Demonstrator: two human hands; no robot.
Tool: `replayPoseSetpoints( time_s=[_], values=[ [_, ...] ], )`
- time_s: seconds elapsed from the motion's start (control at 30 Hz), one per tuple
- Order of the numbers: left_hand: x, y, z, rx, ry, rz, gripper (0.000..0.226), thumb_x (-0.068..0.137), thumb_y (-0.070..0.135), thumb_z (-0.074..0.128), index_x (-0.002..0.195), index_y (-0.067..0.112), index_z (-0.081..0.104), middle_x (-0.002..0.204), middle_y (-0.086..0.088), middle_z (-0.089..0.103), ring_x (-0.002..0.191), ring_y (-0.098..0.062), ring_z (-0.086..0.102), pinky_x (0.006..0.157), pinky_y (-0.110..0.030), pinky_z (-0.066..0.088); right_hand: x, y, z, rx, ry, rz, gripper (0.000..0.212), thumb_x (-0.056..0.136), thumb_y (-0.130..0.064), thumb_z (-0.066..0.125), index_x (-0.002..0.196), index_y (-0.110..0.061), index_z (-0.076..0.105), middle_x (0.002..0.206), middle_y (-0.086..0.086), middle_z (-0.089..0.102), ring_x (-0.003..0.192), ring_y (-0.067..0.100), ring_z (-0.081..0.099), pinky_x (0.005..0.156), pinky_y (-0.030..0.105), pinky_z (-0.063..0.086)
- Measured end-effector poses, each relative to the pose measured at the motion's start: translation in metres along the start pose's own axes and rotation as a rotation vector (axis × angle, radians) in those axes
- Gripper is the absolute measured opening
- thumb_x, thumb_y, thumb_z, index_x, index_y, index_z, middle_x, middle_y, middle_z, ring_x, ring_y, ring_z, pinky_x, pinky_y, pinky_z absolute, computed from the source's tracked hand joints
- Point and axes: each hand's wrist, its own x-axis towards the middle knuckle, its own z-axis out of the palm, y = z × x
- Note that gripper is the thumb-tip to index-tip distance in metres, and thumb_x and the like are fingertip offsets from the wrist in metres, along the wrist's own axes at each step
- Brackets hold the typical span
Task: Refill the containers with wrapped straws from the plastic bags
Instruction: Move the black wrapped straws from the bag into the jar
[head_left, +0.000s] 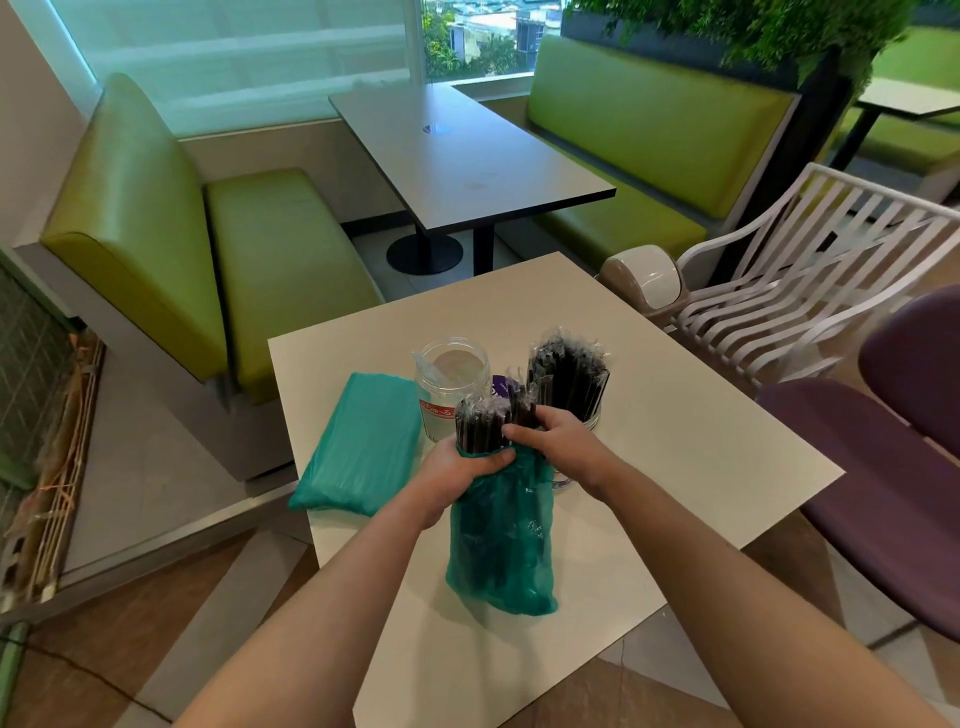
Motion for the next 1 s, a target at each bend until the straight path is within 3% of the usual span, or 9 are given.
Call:
replayPoseSetpoints(
  time_s=[0.13, 0.23, 0.3, 0.43, 0.57, 0.7, 0.77, 0.87, 1.0],
  values=[
    [0.0, 0.004, 0.003, 0.025, 0.002, 0.009, 0.052, 0.074, 0.034, 0.083, 0.121, 0.023, 0.063, 0.111, 0.003, 0.072, 0.105, -0.015, 0.066, 0.091, -0.031, 0.052, 0.004, -0.008, -0.001, -0.138, 0.1, -0.043, 0.027, 0.095, -0.027, 0.059, 0.117, -0.012, 0.06, 0.105, 0.002, 0.071, 0.102, 0.016, 0.065, 0.094, 0.035, 0.05],
    [-0.003, 0.01, 0.004, 0.076, 0.012, 0.018, 0.044, 0.078, 0.03, 0.081, 0.117, 0.023, 0.063, 0.107, 0.004, 0.07, 0.097, -0.009, 0.065, 0.074, -0.02, 0.049, 0.005, -0.024, -0.006, -0.158, 0.168, -0.109, 0.021, 0.098, -0.021, 0.053, 0.113, -0.007, 0.055, 0.092, 0.0, 0.072, 0.09, 0.01, 0.066, 0.085, 0.029, 0.049],
    [-0.004, 0.011, 0.003, 0.11, 0.025, 0.017, 0.042, 0.078, 0.03, 0.081, 0.115, 0.022, 0.063, 0.103, 0.007, 0.069, 0.093, -0.005, 0.063, 0.068, -0.017, 0.045, 0.005, -0.038, -0.013, -0.14, 0.229, -0.152, 0.02, 0.1, -0.019, 0.05, 0.115, -0.007, 0.052, 0.091, -0.001, 0.072, 0.091, 0.013, 0.066, 0.085, 0.029, 0.049],
    [-0.003, 0.011, 0.002, 0.155, 0.07, 0.014, 0.044, 0.077, 0.03, 0.082, 0.115, 0.023, 0.062, 0.102, 0.008, 0.066, 0.091, -0.006, 0.06, 0.066, -0.016, 0.043, 0.004, -0.069, -0.031, -0.056, 0.365, -0.256, 0.016, 0.102, -0.019, 0.045, 0.117, -0.013, 0.046, 0.092, 0.001, 0.069, 0.087, 0.012, 0.064, 0.079, 0.027, 0.05],
    [0.0, 0.008, 0.002, 0.164, 0.104, 0.014, 0.046, 0.076, 0.025, 0.083, 0.117, 0.018, 0.063, 0.109, 0.001, 0.069, 0.097, -0.014, 0.063, 0.074, -0.023, 0.047, 0.004, -0.095, -0.046, -0.075, 0.458, -0.371, 0.014, 0.103, -0.02, 0.043, 0.116, -0.014, 0.043, 0.089, -0.001, 0.068, 0.09, 0.016, 0.061, 0.09, 0.036, 0.049],
    [0.002, 0.008, 0.001, 0.163, 0.109, 0.008, 0.046, 0.077, 0.024, 0.082, 0.117, 0.016, 0.063, 0.11, -0.001, 0.069, 0.097, -0.015, 0.064, 0.071, -0.021, 0.047, 0.0, -0.114, -0.052, -0.188, 0.536, -0.472, 0.015, 0.103, -0.024, 0.043, 0.115, -0.015, 0.043, 0.085, -0.01, 0.066, 0.083, 0.011, 0.058, 0.077, 0.022, 0.045],
    [0.002, 0.008, 0.002, 0.16, 0.112, -0.005, 0.047, 0.076, 0.024, 0.082, 0.118, 0.017, 0.063, 0.11, -0.001, 0.069, 0.099, -0.016, 0.064, 0.078, -0.025, 0.048, -0.002, -0.117, -0.051, -0.254, 0.535, -0.495, 0.014, 0.103, -0.026, 0.043, 0.114, -0.018, 0.042, 0.086, -0.012, 0.066, 0.08, 0.011, 0.058, 0.069, 0.014, 0.045],
    [0.003, 0.008, 0.003, 0.164, 0.111, -0.018, 0.048, 0.077, 0.025, 0.082, 0.12, 0.017, 0.062, 0.111, -0.001, 0.068, 0.102, -0.018, 0.063, 0.084, -0.029, 0.047, -0.001, -0.112, -0.048, -0.333, 0.499, -0.509, 0.02, 0.102, -0.027, 0.044, 0.119, -0.016, 0.043, 0.094, -0.007, 0.067, 0.089, 0.015, 0.061, 0.081, 0.03, 0.048],
    [0.003, 0.01, 0.004, 0.159, 0.11, -0.019, 0.046, 0.077, 0.025, 0.082, 0.118, 0.019, 0.062, 0.106, 0.003, 0.067, 0.097, -0.014, 0.062, 0.077, -0.024, 0.046, 0.006, -0.092, -0.042, -0.415, 0.45, -0.456, 0.026, 0.1, -0.029, 0.05, 0.121, -0.015, 0.048, 0.11, 0.001, 0.059, 0.1, 0.019, 0.057, 0.09, 0.044, 0.05]
  ],
)
